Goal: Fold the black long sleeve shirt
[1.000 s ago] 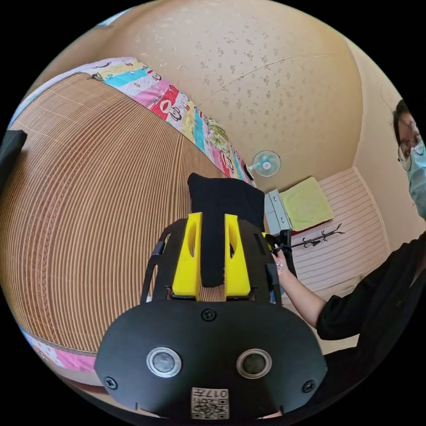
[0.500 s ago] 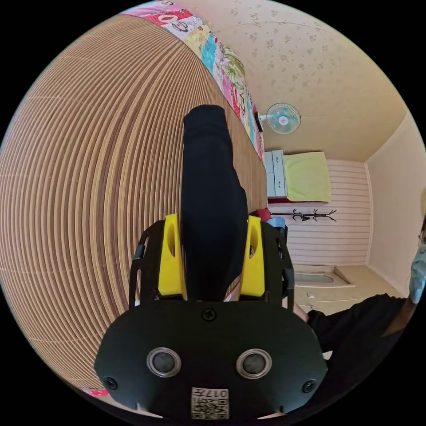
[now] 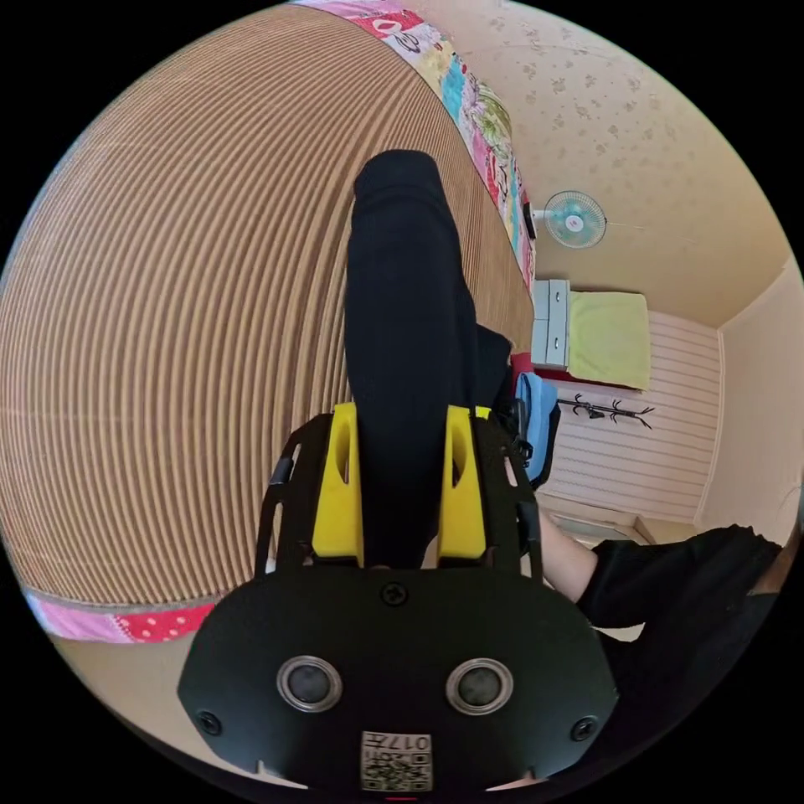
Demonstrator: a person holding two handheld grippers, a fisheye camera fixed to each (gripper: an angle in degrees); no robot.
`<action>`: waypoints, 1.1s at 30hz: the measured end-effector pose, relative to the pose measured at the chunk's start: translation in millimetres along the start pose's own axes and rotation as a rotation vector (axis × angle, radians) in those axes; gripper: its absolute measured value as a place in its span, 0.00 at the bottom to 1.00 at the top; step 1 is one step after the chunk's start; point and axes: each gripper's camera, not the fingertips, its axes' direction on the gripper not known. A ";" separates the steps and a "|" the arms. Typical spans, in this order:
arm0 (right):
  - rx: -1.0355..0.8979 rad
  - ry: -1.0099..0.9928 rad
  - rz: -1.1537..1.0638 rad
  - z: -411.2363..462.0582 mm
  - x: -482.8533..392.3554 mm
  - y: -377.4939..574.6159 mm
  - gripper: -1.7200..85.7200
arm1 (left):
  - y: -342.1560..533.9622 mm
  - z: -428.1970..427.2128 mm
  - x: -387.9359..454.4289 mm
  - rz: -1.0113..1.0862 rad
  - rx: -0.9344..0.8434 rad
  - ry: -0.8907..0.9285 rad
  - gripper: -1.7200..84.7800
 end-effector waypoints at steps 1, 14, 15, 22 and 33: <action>-0.033 -0.032 0.000 21.8 -6.6 8.3 0.18 | 15.0 -19.0 -8.1 -0.002 0.017 -0.003 0.18; -0.315 -0.257 -0.224 385.8 -224.3 -26.7 0.17 | 94.7 -319.0 -80.0 -0.004 0.469 -0.285 0.18; -0.317 -0.262 -0.255 423.4 -251.2 -34.6 0.17 | 93.2 -332.3 -83.0 -0.001 0.483 -0.314 0.18; -0.363 0.137 -0.089 577.4 -278.6 -85.5 0.13 | 107.8 -388.4 -176.9 -0.271 0.798 -0.489 0.17; -0.557 0.684 -0.139 373.6 -207.6 -66.5 0.04 | 111.4 -142.7 -284.1 -0.463 0.709 -0.457 0.15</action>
